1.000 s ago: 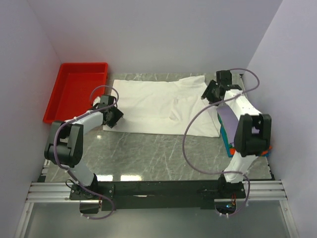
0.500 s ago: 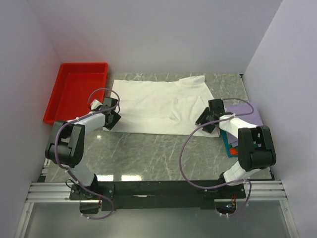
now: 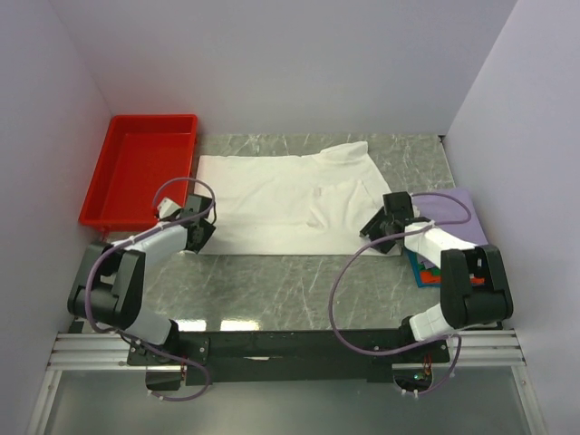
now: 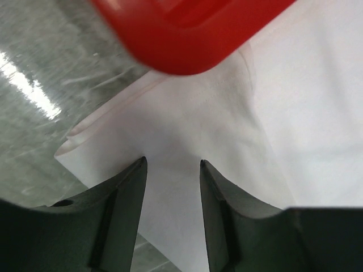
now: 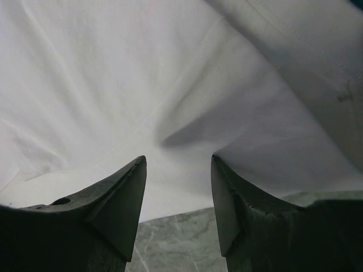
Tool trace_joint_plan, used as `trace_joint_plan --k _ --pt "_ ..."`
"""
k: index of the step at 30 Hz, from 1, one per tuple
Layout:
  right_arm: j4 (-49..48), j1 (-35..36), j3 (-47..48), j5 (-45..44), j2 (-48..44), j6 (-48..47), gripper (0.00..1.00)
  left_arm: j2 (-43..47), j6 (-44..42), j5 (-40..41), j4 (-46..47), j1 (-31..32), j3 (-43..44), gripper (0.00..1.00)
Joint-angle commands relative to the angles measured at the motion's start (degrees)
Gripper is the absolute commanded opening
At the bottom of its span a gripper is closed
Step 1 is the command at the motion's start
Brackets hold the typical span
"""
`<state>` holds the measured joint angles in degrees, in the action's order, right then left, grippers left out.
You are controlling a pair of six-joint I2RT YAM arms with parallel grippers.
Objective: Fold and stack the t-shirts
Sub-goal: Fold the tshirt
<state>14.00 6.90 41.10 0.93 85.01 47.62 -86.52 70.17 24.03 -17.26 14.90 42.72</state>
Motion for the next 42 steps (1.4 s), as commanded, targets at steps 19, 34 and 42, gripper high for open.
trace_joint_plan --k 19,34,42 --pt "18.58 0.05 -21.50 2.94 -36.30 5.64 0.56 27.87 9.27 -2.33 -16.21 1.63 -19.69 0.53" --pt "17.76 0.14 -4.22 6.79 -45.39 -2.34 0.58 28.92 -5.72 0.83 -16.58 1.72 2.78 0.54" --pt "0.97 -0.30 14.08 12.78 -17.48 -16.23 0.57 -1.08 -11.71 12.26 -22.12 1.63 31.78 0.54"
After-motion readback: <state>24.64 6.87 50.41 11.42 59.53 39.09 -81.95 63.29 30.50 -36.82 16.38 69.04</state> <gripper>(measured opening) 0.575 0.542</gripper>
